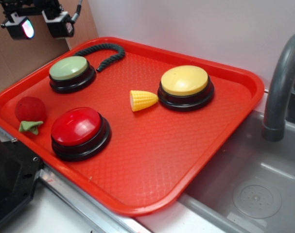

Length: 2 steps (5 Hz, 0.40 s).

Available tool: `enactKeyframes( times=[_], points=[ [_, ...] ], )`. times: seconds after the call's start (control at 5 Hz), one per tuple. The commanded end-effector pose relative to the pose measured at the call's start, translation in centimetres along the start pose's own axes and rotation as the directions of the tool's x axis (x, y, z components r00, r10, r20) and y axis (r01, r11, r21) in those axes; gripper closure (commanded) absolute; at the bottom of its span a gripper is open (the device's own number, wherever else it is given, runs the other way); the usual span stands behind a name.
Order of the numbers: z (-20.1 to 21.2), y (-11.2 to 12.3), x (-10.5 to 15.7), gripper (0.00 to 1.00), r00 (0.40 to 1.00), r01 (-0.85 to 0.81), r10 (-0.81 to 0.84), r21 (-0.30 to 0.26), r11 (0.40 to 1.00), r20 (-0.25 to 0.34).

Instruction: Push the green button.

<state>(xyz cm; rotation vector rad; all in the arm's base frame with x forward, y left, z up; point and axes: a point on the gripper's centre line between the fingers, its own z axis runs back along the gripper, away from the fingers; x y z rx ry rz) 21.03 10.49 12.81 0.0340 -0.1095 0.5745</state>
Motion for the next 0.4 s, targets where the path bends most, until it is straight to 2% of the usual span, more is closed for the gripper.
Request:
enactKeyframes(
  times=[0.0,0.2],
  points=[
    [3.32,0.39,-0.19,0.00,0.993,0.017,-0.013,-0.038,0.999,0.113],
    [3.61,0.41,-0.42,0.00,0.992,0.029,-0.025,-0.029,0.999,0.120]
  ],
)
